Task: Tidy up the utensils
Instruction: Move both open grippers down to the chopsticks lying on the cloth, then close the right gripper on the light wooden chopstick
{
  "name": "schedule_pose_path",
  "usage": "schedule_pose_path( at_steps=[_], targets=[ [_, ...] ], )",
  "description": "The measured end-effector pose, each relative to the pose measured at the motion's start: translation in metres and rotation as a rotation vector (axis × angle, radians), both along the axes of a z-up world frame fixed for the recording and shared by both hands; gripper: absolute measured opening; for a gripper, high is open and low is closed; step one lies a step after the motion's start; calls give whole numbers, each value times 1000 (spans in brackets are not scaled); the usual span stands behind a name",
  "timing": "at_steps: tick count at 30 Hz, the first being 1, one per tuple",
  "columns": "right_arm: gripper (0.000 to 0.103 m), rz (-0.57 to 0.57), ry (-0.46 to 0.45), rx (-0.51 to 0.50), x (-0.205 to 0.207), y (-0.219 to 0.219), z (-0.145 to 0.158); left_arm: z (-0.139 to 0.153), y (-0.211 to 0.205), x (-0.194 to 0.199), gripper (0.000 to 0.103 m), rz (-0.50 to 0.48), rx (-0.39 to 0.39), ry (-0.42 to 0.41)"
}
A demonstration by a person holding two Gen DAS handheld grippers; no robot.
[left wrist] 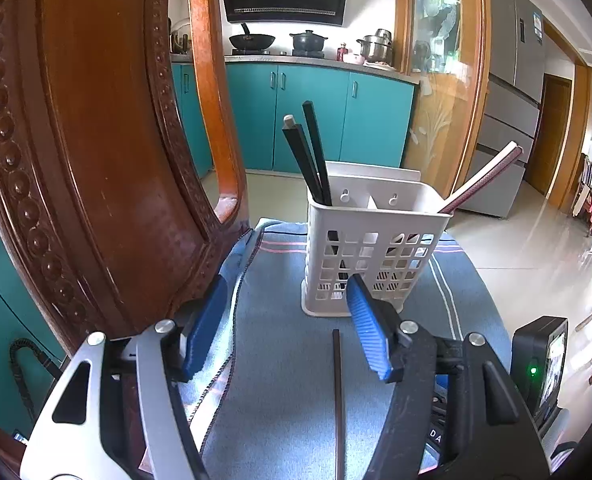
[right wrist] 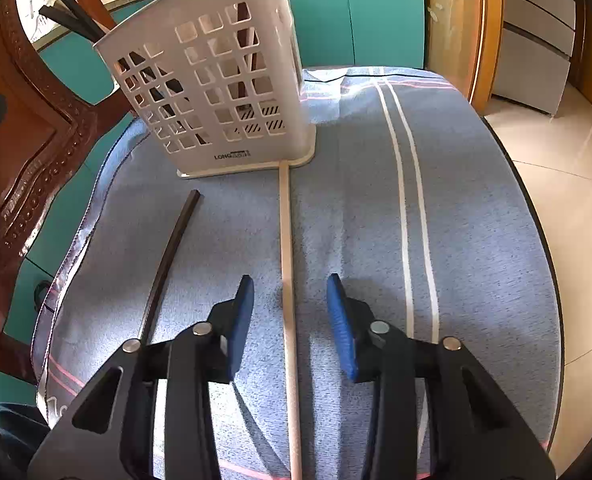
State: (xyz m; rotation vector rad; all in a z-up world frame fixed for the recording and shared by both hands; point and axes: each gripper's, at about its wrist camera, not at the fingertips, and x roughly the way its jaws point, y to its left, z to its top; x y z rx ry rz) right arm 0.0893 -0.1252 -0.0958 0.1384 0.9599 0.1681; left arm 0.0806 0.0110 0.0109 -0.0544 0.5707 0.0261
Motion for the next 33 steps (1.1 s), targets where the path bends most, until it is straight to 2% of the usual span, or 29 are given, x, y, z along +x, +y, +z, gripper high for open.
schedule_pose_path(
  at_steps=[7, 25, 26, 27, 30, 33],
  targets=[
    [42, 4, 0, -7, 0, 2, -1, -1, -1, 1, 64, 1, 2, 6],
    [42, 49, -33, -127, -7, 18, -3, -5, 0, 5, 66, 1, -5, 30],
    [36, 47, -35, -128, -7, 18, -3, -5, 0, 4, 66, 2, -5, 31],
    [26, 43, -37, -132, -7, 17, -3, -5, -1, 4, 66, 2, -5, 30],
    [11, 23, -35, -139, -6, 13, -3, -5, -1, 4, 66, 3, -5, 31],
    [7, -6, -26, -121, -4, 6, -3, -6, -1, 4, 67, 4, -4, 34]
  ],
)
